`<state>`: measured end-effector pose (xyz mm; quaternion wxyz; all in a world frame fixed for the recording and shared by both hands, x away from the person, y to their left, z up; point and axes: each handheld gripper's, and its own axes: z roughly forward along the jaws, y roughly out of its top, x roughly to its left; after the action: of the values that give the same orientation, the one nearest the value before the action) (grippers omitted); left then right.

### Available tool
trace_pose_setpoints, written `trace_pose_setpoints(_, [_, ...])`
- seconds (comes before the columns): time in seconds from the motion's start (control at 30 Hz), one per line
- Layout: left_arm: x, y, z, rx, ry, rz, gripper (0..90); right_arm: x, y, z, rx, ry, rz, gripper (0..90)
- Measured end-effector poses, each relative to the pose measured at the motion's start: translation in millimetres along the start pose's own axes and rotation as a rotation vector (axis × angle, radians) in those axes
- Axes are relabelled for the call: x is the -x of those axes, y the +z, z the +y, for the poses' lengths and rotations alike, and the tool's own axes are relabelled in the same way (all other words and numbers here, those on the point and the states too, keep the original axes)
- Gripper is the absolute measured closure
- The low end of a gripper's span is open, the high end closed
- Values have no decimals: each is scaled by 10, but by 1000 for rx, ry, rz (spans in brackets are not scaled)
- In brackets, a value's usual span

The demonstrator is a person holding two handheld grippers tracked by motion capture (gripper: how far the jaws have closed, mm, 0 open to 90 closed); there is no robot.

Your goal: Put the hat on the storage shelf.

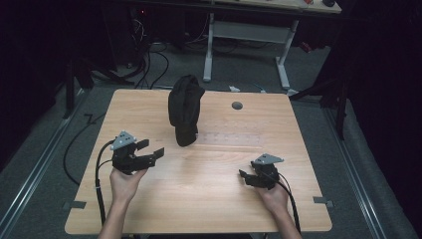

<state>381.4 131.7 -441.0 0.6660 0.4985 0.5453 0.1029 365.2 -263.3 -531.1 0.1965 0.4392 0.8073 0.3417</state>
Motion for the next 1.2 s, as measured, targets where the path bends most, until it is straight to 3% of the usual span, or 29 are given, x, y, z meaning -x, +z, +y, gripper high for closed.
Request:
trace_pose_setpoints(0.17, [-14,-35,-105,7,-27,-8,280,4,2,0,2,2,-5,375])
trace_pose_setpoints(0.63, [-71,-34,-343,-29,-31,6,281,5,1,0,2,6,-9,374])
trace_pose_setpoints(0.77, [-98,-28,-416,-50,-10,21,280,8,1,0,2,10,-11,375])
trace_pose_setpoints(0.97, [-153,-27,-488,-61,-19,32,279,10,1,-1,2,18,-14,375])
trace_pose_setpoints(1.2, [-256,11,-632,-76,-5,86,277,11,2,-1,3,16,-17,375])
